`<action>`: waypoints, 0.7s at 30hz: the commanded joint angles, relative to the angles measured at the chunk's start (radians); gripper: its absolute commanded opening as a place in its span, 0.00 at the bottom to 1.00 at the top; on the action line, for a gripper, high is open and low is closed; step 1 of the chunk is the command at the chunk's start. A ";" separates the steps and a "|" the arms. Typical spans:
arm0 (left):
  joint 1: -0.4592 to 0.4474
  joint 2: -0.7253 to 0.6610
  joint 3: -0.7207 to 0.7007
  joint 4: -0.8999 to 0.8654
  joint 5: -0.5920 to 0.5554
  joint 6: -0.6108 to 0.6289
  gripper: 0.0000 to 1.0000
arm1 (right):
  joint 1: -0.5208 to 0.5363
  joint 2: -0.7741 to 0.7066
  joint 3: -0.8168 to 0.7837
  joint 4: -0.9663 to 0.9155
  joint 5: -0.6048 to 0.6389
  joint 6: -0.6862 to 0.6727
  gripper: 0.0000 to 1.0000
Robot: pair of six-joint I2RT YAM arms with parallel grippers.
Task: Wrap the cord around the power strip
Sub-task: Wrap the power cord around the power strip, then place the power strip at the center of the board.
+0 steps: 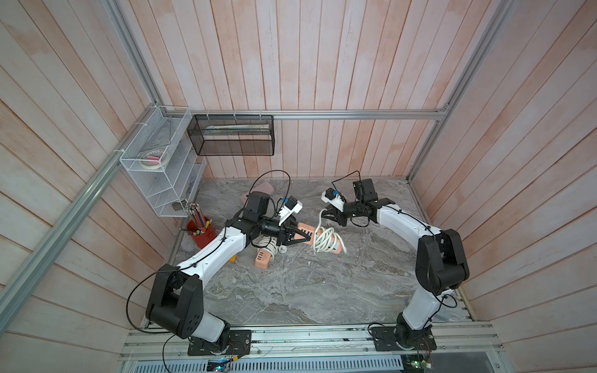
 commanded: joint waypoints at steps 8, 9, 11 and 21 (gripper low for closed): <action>-0.024 0.082 -0.220 1.204 -0.250 -0.814 0.00 | -0.011 -0.091 -0.332 0.510 -0.165 0.545 0.01; -0.031 0.077 -0.221 1.160 -0.283 -0.781 0.00 | -0.011 -0.101 -0.370 0.585 -0.172 0.632 0.01; -0.039 0.063 -0.227 1.058 -0.376 -0.707 0.00 | -0.009 -0.118 -0.435 0.735 -0.176 0.806 0.01; -0.129 0.050 -0.339 0.900 -0.925 -0.604 0.00 | 0.026 -0.213 -0.594 0.933 -0.089 1.381 0.00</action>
